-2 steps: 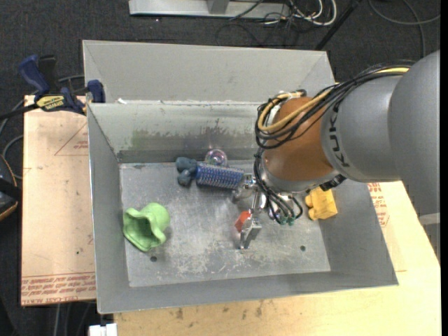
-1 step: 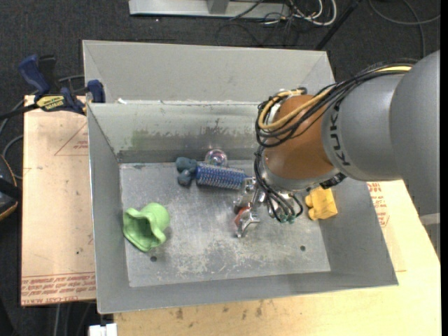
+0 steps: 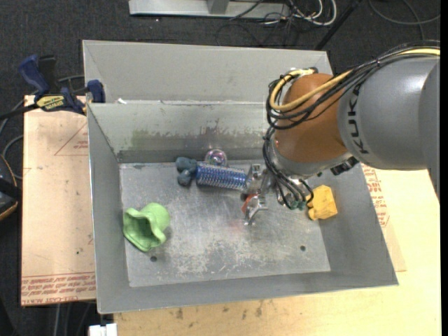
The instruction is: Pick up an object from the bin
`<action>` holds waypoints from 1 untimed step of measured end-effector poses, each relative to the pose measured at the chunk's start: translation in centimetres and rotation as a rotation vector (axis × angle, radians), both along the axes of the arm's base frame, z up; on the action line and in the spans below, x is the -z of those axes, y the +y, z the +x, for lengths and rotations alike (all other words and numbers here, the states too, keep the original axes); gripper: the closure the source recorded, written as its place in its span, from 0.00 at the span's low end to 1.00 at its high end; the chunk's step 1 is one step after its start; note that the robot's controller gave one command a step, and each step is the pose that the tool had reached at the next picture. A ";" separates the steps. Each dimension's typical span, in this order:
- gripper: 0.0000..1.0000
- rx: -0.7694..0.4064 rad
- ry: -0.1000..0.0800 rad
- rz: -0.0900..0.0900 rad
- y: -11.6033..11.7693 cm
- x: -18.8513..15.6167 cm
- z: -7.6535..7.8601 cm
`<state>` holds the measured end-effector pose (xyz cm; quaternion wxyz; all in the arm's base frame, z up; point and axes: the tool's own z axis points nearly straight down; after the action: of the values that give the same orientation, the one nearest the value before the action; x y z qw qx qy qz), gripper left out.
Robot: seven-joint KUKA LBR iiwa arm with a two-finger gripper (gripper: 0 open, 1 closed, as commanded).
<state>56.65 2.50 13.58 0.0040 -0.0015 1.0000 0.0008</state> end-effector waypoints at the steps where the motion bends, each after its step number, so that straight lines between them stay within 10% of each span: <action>1: 1.00 -0.001 0.003 0.000 0.0 -1.9 0.1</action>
Offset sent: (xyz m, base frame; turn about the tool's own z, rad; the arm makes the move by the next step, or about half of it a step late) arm 0.0000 -0.0001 0.0177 0.0000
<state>56.75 2.52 15.43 0.0024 -0.0017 1.0000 0.0007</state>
